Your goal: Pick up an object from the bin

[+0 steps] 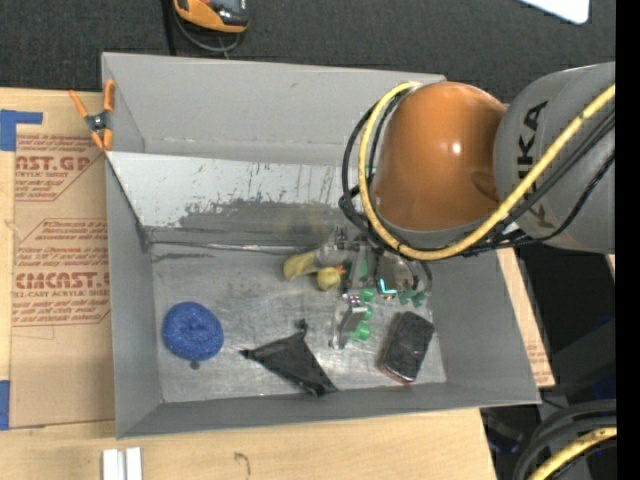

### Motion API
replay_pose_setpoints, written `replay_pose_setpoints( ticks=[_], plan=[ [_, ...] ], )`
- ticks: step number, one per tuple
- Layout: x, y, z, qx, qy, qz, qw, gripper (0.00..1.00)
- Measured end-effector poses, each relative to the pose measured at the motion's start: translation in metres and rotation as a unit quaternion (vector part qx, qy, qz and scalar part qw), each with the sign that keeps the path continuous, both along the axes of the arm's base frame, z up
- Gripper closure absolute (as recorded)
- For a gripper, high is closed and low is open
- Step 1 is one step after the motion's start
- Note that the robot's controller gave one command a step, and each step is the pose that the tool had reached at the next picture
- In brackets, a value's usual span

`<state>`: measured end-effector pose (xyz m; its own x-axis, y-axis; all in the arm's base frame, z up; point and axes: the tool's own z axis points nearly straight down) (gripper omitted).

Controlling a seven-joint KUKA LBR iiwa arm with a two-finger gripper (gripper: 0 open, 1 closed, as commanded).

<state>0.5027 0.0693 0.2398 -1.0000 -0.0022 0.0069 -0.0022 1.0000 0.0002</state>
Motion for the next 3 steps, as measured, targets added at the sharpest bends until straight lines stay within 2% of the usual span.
replay_pose_setpoints(
  ticks=[1, 2, 3],
  plan=[
    [0.002, 0.0, 0.004, 0.0, -0.0041, -0.001, 1.0, 0.0],
    [-0.008, 0.009, -0.065, 0.001, -0.0059, -0.041, 0.9992, 0.0],
    [-0.014, 0.013, -0.094, 0.0, -0.0013, -0.07, 0.9975, 0.0]
  ],
)
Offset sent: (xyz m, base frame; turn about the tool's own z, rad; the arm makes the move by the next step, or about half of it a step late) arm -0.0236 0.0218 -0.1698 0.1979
